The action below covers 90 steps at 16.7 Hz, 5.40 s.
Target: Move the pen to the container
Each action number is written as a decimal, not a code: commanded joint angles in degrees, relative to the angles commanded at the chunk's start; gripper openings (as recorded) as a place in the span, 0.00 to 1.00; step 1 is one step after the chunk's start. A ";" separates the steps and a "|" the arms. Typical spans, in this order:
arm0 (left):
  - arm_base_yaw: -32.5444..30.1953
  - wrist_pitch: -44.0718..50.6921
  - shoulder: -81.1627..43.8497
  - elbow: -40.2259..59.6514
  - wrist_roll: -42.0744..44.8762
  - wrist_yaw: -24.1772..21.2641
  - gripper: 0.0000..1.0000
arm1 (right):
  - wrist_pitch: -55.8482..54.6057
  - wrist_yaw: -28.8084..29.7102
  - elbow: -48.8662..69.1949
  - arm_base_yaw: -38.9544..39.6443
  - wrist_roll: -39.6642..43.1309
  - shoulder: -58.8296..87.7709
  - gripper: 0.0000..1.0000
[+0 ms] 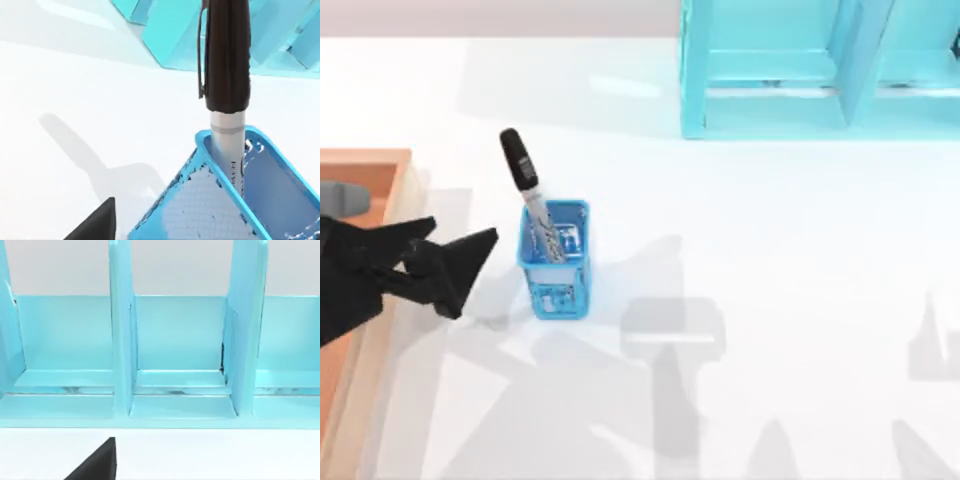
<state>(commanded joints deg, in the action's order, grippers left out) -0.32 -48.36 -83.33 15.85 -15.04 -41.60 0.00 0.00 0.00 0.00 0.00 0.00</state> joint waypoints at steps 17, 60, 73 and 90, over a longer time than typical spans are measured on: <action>-7.71 -7.67 -15.61 7.14 -5.67 2.91 1.00 | 0.00 0.00 0.00 0.00 0.00 0.00 1.00; -3.66 4.98 -20.93 23.62 -3.24 -0.23 0.00 | 0.00 0.00 0.00 0.00 0.00 0.00 1.00; 15.24 42.87 -1.73 35.93 7.18 -17.66 0.00 | 0.00 0.00 0.00 0.00 0.00 0.00 1.00; 27.20 86.24 -10.79 52.60 53.62 -20.17 0.00 | 0.00 0.00 0.00 0.00 0.00 0.00 1.00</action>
<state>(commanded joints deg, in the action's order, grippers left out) 26.87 37.88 -94.12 68.45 38.58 -61.77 0.00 0.00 0.00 0.00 0.00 0.00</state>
